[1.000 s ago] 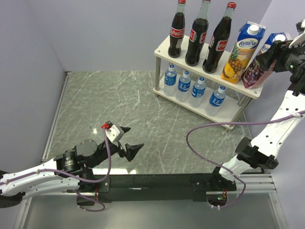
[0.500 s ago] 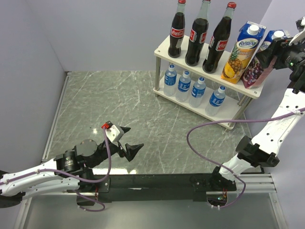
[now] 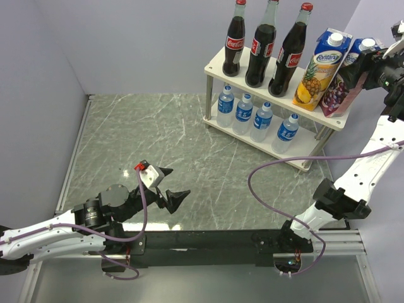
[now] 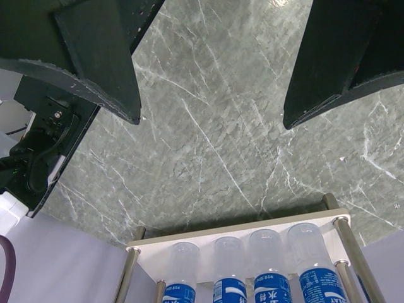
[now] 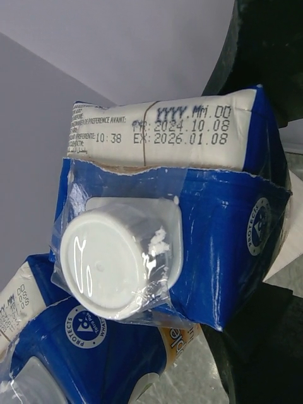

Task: Place and organize the beverage onto the shelf
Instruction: Place the drink on the shelf.

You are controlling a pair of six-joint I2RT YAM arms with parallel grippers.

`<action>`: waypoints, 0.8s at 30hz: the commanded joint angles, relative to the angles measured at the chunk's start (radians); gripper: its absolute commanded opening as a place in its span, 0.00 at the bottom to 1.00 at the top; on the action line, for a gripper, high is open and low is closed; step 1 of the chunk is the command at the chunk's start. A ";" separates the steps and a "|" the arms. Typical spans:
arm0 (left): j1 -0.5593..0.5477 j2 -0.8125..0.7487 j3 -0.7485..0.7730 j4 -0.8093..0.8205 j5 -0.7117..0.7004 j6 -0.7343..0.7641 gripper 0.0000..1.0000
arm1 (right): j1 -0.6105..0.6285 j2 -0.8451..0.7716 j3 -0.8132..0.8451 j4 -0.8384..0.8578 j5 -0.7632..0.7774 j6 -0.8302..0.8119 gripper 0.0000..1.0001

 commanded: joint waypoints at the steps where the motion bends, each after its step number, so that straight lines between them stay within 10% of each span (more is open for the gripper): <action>1: -0.004 -0.002 0.028 0.017 -0.001 0.006 1.00 | 0.000 0.020 0.004 0.059 -0.024 -0.030 0.83; 24: -0.004 -0.001 0.027 0.011 -0.007 0.004 1.00 | -0.067 0.053 0.003 0.029 -0.166 -0.100 0.66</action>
